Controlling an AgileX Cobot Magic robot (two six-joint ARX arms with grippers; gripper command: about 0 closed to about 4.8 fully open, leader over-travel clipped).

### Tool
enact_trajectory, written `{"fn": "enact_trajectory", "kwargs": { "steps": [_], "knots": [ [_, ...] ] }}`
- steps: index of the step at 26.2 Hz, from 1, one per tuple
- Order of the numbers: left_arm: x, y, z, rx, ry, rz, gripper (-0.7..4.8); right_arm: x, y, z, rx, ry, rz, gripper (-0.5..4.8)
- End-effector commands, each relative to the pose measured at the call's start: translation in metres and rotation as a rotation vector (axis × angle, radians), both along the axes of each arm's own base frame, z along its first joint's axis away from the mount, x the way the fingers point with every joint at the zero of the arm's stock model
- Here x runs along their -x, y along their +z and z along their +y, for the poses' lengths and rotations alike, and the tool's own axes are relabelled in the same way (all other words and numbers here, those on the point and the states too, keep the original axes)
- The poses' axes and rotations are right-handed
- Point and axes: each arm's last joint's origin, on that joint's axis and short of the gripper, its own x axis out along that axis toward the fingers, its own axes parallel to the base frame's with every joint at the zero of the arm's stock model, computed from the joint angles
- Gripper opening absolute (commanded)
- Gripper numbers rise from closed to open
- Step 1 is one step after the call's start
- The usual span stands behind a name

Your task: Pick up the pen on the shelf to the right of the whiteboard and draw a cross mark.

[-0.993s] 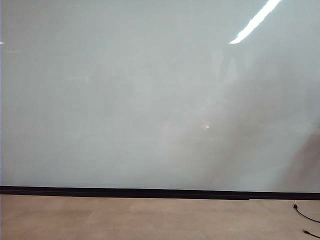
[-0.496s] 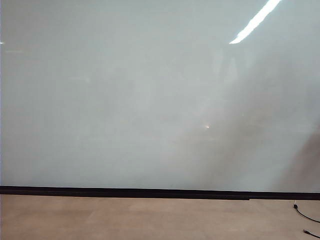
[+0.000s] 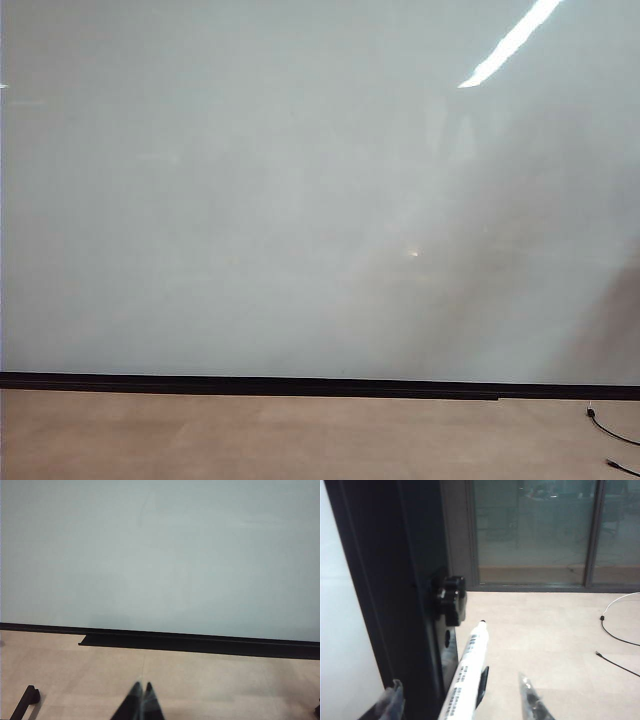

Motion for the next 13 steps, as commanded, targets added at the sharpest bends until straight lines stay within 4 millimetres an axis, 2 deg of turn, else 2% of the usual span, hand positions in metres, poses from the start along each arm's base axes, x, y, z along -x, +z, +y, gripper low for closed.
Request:
{"fn": "enact_trajectory", "kwargs": {
  "steps": [1, 13],
  "knots": [
    [0.0000, 0.0017, -0.0001, -0.004, -0.004, -0.011, -0.04, 0.0000, 0.0026, -0.0001, -0.015, 0.003, -0.014, 3.02],
    [0.0000, 0.0017, -0.0001, -0.004, -0.004, -0.011, -0.05, -0.0015, -0.0054, 0.0020, -0.045, 0.033, 0.011, 3.01]
  ]
}}
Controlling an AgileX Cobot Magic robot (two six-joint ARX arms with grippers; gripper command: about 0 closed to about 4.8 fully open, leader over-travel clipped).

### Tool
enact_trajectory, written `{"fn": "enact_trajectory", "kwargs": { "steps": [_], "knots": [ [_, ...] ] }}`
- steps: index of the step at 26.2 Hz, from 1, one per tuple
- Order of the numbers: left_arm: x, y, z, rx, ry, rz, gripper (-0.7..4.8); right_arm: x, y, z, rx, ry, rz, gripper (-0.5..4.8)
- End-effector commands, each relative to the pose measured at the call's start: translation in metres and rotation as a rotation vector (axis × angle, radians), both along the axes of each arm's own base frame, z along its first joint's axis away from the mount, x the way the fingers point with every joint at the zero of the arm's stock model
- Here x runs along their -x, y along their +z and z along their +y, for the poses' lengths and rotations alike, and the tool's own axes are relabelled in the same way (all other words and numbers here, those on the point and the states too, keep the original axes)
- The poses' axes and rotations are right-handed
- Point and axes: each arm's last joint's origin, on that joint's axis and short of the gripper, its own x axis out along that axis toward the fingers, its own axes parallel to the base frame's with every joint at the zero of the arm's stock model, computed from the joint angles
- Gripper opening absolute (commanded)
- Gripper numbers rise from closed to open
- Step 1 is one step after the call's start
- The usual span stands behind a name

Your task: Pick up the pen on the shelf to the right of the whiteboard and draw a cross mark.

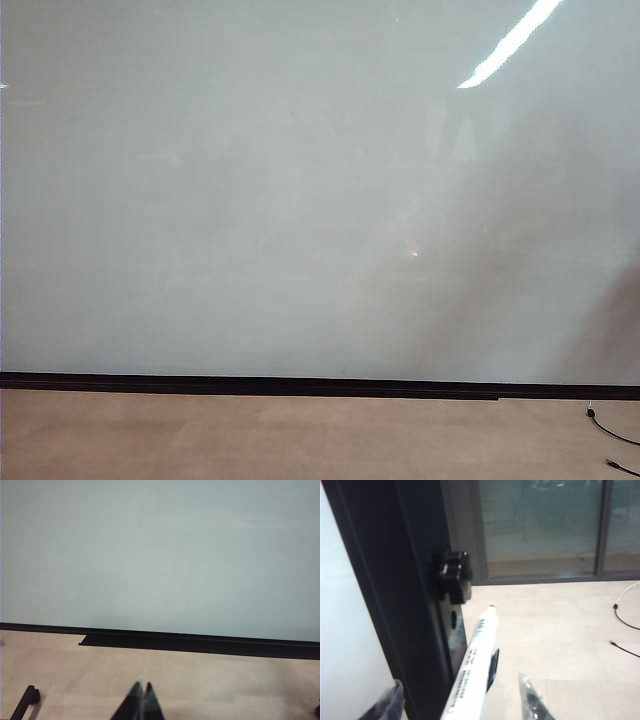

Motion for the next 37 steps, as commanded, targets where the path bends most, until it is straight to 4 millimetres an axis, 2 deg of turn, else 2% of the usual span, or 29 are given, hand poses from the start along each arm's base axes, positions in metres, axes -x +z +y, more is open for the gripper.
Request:
{"fn": "enact_trajectory", "kwargs": {
  "steps": [1, 4, 7, 15, 19, 37],
  "knots": [
    [0.0000, 0.0018, -0.0001, -0.003, -0.004, -0.011, -0.05, 0.0000, 0.0024, -0.0001, 0.008, 0.009, -0.016, 3.01],
    [0.0000, 0.0017, -0.0001, -0.003, -0.004, -0.011, -0.05, 0.0001, 0.0024, -0.0002, 0.013, 0.008, -0.017, 3.01],
    [0.0000, 0.0018, -0.0001, -0.003, -0.004, -0.011, -0.05, 0.0001, 0.0027, -0.0005, 0.036, 0.006, -0.021, 2.70],
    [0.0000, 0.0018, -0.0001, -0.003, -0.004, -0.011, -0.04, 0.0003, 0.0027, -0.0007, 0.038, 0.008, -0.022, 2.69],
    [0.0000, 0.0017, -0.0001, -0.004, -0.004, -0.011, -0.05, 0.0002, 0.0028, -0.0009, 0.040, 0.004, -0.022, 2.42],
    [0.0000, 0.0018, -0.0001, -0.004, -0.004, -0.011, -0.05, -0.0016, 0.0048, -0.0019, 0.045, 0.004, -0.030, 2.07]
  ]
}}
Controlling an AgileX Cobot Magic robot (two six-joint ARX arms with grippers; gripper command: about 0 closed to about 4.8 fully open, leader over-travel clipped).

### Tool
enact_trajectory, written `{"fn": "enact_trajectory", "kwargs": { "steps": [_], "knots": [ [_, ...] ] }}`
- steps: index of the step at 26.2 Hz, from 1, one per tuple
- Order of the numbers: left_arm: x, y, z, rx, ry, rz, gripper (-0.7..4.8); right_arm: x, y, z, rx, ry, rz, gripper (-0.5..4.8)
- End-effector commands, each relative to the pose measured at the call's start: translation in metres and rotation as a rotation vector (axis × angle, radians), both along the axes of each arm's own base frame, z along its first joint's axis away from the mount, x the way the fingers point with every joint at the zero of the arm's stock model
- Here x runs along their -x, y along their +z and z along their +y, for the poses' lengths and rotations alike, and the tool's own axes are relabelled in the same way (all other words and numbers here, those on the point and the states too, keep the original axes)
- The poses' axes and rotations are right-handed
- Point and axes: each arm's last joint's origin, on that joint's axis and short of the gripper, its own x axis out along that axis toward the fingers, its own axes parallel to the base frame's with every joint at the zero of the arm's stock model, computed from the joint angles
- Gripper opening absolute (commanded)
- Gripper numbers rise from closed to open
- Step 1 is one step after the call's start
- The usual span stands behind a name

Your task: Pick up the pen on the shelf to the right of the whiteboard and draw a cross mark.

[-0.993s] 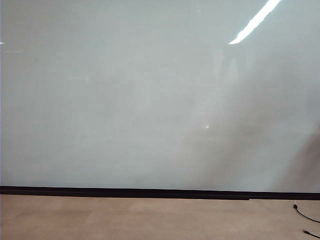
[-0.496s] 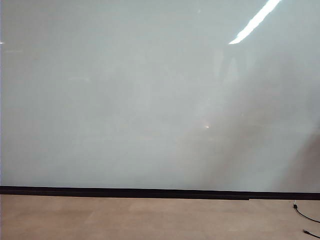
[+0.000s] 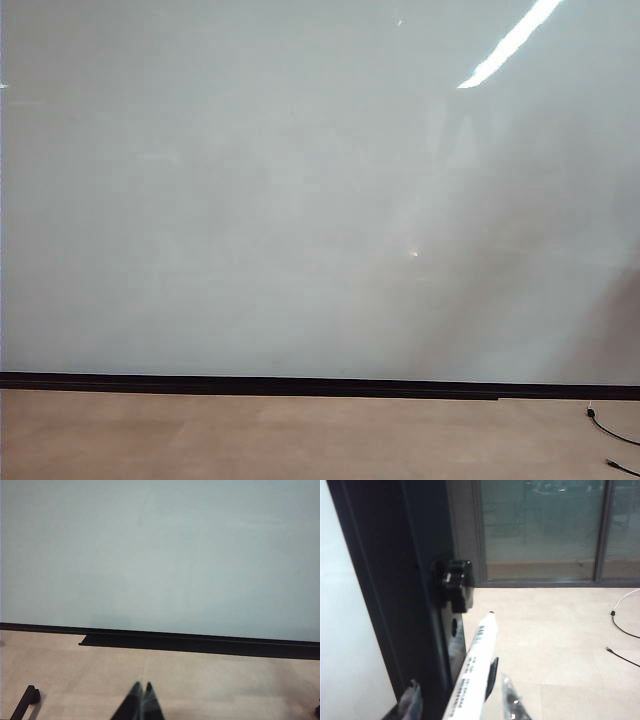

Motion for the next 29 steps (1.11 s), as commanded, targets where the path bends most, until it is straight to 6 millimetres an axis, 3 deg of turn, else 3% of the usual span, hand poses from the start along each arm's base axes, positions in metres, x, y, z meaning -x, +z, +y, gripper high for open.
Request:
{"fn": "enact_trajectory", "kwargs": {
  "steps": [1, 11, 15, 19, 29],
  "knots": [
    [0.0000, 0.0018, -0.0001, -0.004, -0.004, -0.011, -0.04, 0.0000, 0.0030, -0.0003, 0.013, 0.000, -0.019, 2.07],
    [0.0000, 0.0018, -0.0001, -0.004, -0.004, -0.011, -0.04, 0.0000, 0.0030, -0.0003, 0.014, -0.001, -0.018, 1.97],
    [0.0000, 0.0018, -0.0001, -0.003, -0.004, -0.011, -0.04, 0.0000, 0.0029, -0.0003, 0.015, 0.000, -0.018, 1.20],
    [0.0000, 0.0018, -0.0001, -0.004, -0.004, -0.011, -0.04, 0.0000, 0.0029, -0.0002, 0.021, 0.001, -0.019, -0.08],
    [0.0000, 0.0018, -0.0001, -0.004, -0.004, -0.011, -0.04, 0.0007, 0.0041, -0.0036, 0.061, -0.078, -0.029, -0.08]
  ]
}}
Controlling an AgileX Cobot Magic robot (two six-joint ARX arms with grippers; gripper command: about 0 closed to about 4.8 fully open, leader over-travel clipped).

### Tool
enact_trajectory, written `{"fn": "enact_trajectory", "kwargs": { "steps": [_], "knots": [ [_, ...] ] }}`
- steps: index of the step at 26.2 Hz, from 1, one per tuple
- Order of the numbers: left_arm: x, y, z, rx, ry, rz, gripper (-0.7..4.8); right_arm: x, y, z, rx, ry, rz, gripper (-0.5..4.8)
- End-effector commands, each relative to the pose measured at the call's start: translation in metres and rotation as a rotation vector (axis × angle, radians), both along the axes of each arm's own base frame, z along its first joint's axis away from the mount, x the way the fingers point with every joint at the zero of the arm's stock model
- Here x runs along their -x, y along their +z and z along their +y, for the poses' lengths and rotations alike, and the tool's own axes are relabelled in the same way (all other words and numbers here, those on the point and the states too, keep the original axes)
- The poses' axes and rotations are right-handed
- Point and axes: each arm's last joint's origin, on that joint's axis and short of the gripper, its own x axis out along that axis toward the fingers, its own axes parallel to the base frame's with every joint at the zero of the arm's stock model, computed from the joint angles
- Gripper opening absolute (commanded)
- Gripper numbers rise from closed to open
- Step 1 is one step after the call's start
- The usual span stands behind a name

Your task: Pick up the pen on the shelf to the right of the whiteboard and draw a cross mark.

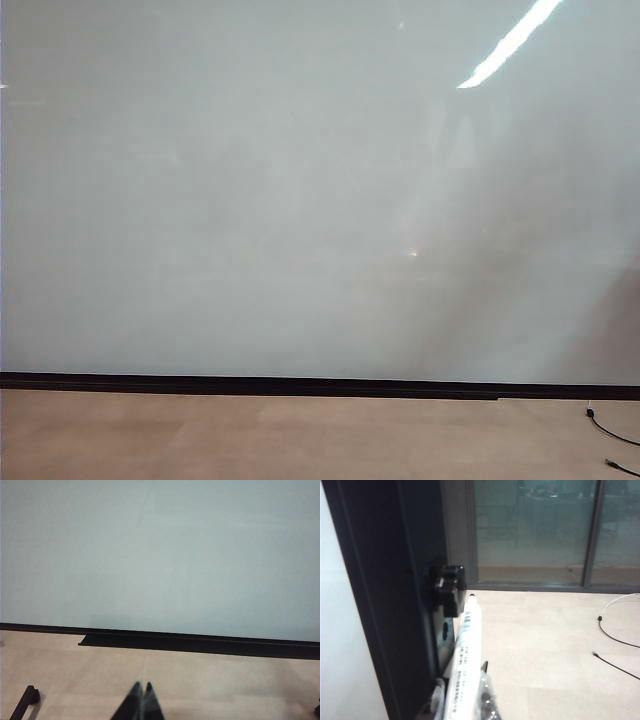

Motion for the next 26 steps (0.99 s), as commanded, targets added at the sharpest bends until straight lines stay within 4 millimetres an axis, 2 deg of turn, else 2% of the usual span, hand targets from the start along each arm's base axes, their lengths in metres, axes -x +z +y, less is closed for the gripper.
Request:
{"fn": "enact_trajectory", "kwargs": {
  "steps": [1, 11, 15, 21, 22, 25, 26],
  "knots": [
    [0.000, 0.002, 0.000, -0.004, -0.004, -0.011, -0.04, 0.001, 0.003, -0.003, 0.022, -0.051, -0.018, -0.08],
    [0.000, 0.002, 0.000, -0.004, -0.004, -0.011, -0.05, 0.001, 0.003, -0.006, 0.010, -0.248, -0.023, -0.08],
    [0.000, 0.002, 0.000, -0.003, -0.004, -0.011, -0.04, 0.005, 0.005, -0.003, 0.008, -0.271, -0.023, -0.08],
    [0.000, 0.002, 0.000, -0.004, -0.004, -0.011, -0.04, 0.026, 0.026, 0.024, 0.023, -0.435, -0.061, -0.09],
    [0.000, 0.002, 0.000, -0.004, -0.004, -0.011, -0.05, 0.036, 0.035, 0.037, 0.030, -0.499, -0.080, -0.09],
    [0.000, 0.002, 0.000, -0.004, -0.004, -0.011, -0.05, 0.054, 0.042, 0.056, 0.023, -0.565, -0.097, -0.09],
    [0.000, 0.002, 0.000, -0.004, -0.005, -0.011, -0.04, 0.067, 0.046, 0.070, 0.016, -0.586, -0.110, -0.09]
  ]
}}
